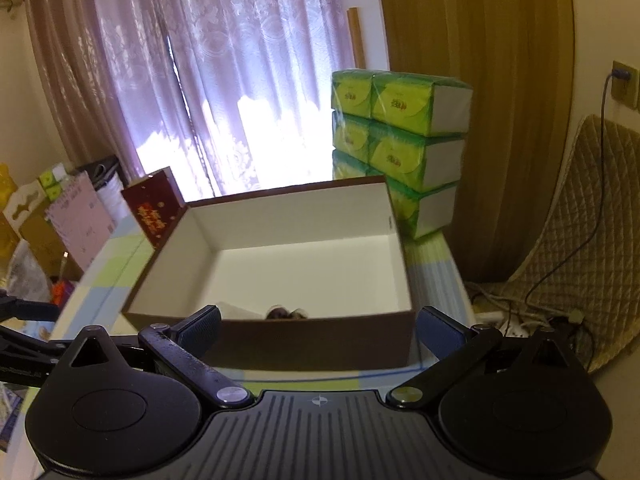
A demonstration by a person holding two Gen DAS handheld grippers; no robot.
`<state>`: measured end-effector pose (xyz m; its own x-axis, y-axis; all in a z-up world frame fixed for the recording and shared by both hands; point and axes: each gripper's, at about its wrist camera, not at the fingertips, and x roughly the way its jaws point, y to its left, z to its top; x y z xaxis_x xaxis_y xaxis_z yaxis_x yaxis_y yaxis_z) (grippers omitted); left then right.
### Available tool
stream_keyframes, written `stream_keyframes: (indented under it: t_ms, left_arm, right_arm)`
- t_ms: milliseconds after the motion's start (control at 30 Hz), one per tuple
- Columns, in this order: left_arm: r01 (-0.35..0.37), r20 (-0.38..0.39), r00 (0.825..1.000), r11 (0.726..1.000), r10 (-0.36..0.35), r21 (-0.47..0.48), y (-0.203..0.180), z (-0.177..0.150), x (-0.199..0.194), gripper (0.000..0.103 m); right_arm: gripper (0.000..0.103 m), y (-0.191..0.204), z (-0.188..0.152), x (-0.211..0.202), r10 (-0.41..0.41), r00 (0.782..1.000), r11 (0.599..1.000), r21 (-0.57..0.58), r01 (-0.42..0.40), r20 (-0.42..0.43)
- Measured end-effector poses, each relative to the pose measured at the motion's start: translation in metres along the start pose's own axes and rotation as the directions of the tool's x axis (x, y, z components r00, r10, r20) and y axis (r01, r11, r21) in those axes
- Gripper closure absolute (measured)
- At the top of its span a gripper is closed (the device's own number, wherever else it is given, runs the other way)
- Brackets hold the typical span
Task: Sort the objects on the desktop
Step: 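Withdraw both tools from the box back toward the table items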
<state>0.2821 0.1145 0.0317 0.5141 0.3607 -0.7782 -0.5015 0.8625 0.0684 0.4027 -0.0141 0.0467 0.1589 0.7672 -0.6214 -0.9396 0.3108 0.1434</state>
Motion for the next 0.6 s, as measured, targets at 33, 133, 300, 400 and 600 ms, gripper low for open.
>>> stream_keyframes:
  t_ms: [33, 133, 300, 400, 600]
  left_arm:
    - [0.002, 0.004, 1.000, 1.000, -0.002, -0.003, 0.000, -0.003, -0.004, 0.013]
    - [0.008, 0.011, 1.000, 1.000, -0.008, -0.015, 0.000, -0.012, -0.014, 0.012]
    - [0.029, 0.014, 1.000, 0.999, -0.028, -0.047, 0.001, -0.028, -0.025, 0.012]
    - [0.031, 0.014, 0.999, 0.998, -0.030, -0.056, 0.001, -0.038, -0.029, 0.012]
    - [0.040, -0.022, 0.999, 0.997, -0.042, -0.062, 0.001, -0.060, -0.028, 0.012]
  right_arm:
    - [0.002, 0.001, -0.002, -0.003, 0.002, 1.000, 1.000, 0.002, -0.002, 0.002]
    - [0.002, 0.008, -0.007, -0.012, -0.002, 1.000, 1.000, -0.022, 0.002, 0.001]
    - [0.002, 0.018, -0.023, -0.019, -0.008, 1.000, 0.999, -0.053, 0.007, -0.026]
    - [0.002, 0.018, -0.037, -0.018, -0.002, 0.999, 0.999, -0.039, 0.000, -0.054]
    - [0.002, 0.015, -0.052, -0.016, -0.008, 0.995, 1.000, -0.012, 0.007, -0.099]
